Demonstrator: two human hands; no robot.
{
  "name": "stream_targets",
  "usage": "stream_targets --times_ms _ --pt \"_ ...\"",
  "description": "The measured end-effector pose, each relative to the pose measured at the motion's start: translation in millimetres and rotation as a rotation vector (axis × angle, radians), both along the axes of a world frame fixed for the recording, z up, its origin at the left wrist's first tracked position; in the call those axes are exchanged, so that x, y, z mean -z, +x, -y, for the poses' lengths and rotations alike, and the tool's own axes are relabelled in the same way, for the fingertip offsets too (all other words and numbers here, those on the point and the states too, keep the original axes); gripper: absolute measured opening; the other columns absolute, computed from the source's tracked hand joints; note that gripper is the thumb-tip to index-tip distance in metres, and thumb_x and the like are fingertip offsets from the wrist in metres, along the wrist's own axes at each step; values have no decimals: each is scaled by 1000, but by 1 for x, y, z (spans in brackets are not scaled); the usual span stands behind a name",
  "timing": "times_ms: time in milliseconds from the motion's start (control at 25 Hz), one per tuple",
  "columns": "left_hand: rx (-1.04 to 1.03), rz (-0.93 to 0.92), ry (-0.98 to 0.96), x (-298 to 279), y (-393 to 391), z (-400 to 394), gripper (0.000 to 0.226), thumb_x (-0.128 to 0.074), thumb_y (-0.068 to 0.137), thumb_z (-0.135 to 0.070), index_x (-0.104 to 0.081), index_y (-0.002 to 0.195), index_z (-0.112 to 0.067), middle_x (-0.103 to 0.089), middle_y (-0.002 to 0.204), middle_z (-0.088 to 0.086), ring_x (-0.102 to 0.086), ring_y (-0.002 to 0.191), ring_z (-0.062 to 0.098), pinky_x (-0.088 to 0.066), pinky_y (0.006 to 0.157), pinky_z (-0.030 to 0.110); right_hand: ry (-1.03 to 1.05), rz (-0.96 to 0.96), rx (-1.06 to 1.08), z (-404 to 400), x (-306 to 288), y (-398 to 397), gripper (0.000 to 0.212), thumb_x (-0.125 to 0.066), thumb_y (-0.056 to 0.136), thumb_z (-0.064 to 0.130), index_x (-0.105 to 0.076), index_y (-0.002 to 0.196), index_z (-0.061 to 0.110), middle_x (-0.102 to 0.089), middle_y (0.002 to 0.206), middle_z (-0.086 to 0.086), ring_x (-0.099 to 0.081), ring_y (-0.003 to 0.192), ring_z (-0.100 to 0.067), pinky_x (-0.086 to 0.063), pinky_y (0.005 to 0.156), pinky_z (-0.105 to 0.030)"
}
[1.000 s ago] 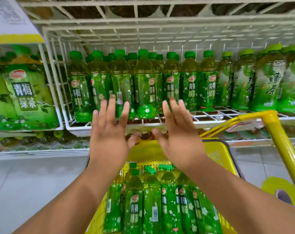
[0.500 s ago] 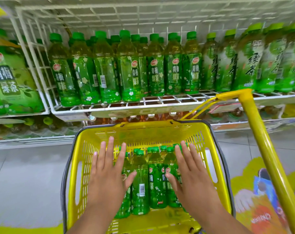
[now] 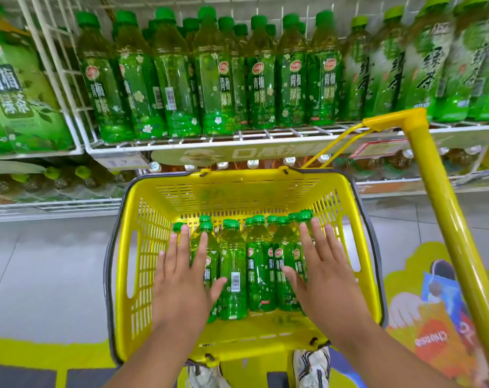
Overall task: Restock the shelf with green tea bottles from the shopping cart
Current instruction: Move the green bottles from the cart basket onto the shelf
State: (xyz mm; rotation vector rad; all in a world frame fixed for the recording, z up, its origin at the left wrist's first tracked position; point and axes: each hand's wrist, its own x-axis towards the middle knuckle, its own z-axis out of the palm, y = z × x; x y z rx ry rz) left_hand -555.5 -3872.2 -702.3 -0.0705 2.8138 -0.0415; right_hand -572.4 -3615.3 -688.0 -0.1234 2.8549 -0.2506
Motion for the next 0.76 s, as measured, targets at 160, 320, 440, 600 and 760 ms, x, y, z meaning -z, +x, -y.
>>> stream_targets --times_ms 160,320,440,600,760 --pt "-86 27 150 14 13 -2 87 -39 92 -66 7 157 -31 25 163 5 17 151 25 -9 124 46 -91 137 127 -7 16 6 87 -38 93 65 14 154 31 16 164 3 16 149 -19 -11 121 -42" --pt "-295 90 300 24 17 -7 96 -53 90 -61 3 159 -25 -13 164 9 -27 147 28 -36 112 39 -221 287 319 -8 22 6 97 -56 89 59 12 153 36 -14 161 -2 -40 134 -25 -47 97 -37" --pt "-450 125 296 30 7 -13 101 -64 86 -57 -9 157 -10 -47 144 12 -52 127 24 -50 92 30 -263 326 470 -8 23 -2 96 -69 86 48 -4 154 31 -51 126 -7 -55 69 -9 -35 44 -19" --pt "-584 205 336 32 -11 -12 90 -76 82 -47 -36 147 1 -64 90 4 -65 81 19 -49 57 29 -318 398 637 -15 24 -14 46 -79 77 44 -57 100 11 -65 74 0 -60 53 -11 -30 30 -14" --pt "-666 176 401 25 -12 -8 68 -78 81 -40 -50 132 -5 -65 83 7 -65 78 27 -51 60 35 -393 351 641 -15 17 -13 28 -79 79 35 -58 77 17 -63 59 2 -58 43 -9 -36 36 -22"
